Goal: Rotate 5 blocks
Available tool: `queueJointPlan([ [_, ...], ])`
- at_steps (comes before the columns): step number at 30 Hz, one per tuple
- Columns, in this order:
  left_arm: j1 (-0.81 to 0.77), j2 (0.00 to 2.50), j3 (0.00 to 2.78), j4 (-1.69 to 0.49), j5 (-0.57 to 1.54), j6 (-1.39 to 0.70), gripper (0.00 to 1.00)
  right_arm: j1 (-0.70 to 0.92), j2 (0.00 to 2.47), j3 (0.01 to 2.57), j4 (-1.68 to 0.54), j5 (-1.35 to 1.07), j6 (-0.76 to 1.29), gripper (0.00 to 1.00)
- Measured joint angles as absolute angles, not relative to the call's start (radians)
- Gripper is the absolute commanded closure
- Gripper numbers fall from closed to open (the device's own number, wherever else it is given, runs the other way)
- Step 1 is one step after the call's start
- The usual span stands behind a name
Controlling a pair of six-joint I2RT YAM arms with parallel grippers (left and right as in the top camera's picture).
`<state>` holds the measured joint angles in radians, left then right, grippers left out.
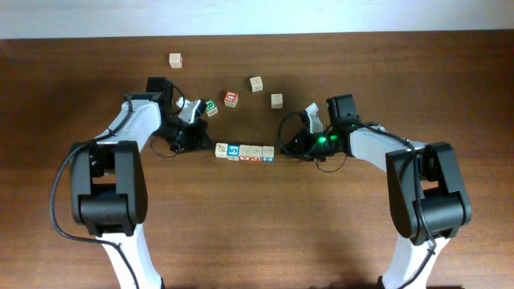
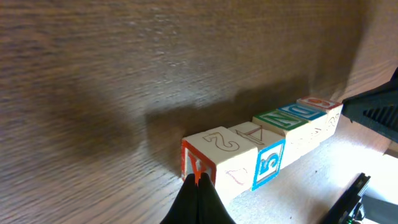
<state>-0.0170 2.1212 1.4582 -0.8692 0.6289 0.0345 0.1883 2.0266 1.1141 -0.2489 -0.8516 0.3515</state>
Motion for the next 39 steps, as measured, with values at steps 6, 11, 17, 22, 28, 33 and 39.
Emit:
queueJointPlan([
  [6, 0.160, 2.121, 1.457, -0.837, 0.780, 0.088, 1.00, 0.186, 2.029, 1.114, -0.249, -0.855, 0.339, 0.95],
  [11, 0.281, 2.155, 1.457, -0.894, 0.947, 0.193, 1.00, 0.186, 2.030, 1.114, -0.241, -0.855, 0.337, 0.95],
  [17, 0.154, 2.255, 1.456, -0.892, 1.004, 0.247, 1.00, 0.186, 2.030, 1.114, -0.244, -0.855, 0.336, 0.96],
  [22, 0.080, 2.267, 1.456, -0.877, 1.000, 0.250, 1.00, 0.186, 2.030, 1.114, -0.246, -0.855, 0.336, 0.95],
  [28, 0.091, 2.267, 1.456, -0.876, 0.995, 0.250, 1.00, 0.186, 2.030, 1.114, -0.245, -0.855, 0.336, 0.95],
  [33, 0.091, 2.267, 1.456, -0.877, 0.995, 0.247, 1.00, 0.191, 2.032, 1.114, -0.248, -0.855, 0.344, 0.95],
  [39, 0.091, 2.267, 1.456, -0.877, 0.995, 0.247, 1.00, 0.201, 2.059, 1.114, -0.220, -0.868, 0.389, 0.95],
])
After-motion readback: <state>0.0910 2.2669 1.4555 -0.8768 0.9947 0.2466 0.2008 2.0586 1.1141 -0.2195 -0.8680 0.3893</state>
